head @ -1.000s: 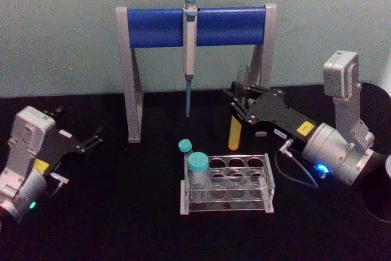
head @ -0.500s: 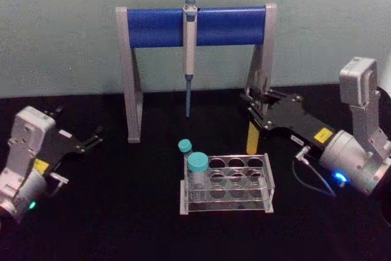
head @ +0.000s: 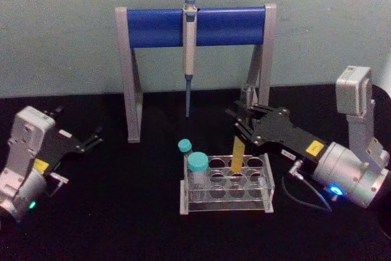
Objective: Pick up the test tube from the test tube rack, shake it, then place it back into the test tube rack.
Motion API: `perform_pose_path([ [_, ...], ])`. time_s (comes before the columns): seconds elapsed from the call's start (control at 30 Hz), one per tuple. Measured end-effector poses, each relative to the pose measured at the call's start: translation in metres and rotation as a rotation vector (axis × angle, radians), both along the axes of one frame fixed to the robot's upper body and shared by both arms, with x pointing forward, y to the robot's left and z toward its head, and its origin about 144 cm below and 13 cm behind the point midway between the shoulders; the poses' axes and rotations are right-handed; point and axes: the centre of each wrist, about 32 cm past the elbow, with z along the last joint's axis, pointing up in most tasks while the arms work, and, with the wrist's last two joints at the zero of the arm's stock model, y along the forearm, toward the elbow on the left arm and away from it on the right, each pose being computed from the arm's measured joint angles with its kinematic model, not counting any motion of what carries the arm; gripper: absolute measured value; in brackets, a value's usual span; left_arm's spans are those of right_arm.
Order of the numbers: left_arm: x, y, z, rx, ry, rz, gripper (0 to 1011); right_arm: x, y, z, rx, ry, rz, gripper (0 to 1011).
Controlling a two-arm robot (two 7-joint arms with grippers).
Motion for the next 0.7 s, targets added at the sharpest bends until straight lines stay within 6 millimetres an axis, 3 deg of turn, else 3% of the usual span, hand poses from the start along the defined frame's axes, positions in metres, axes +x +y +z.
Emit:
perform_pose_path([
  [0.4, 0.000, 0.000, 0.000, 0.000, 0.000, 0.000, 1010, 0.024, 0.017, -0.003, 0.005, -0.049, -0.017, 229],
  [0.7, 0.000, 0.000, 0.000, 0.000, 0.000, 0.000, 1010, 0.035, 0.014, -0.008, -0.015, -0.072, -0.110, 229],
])
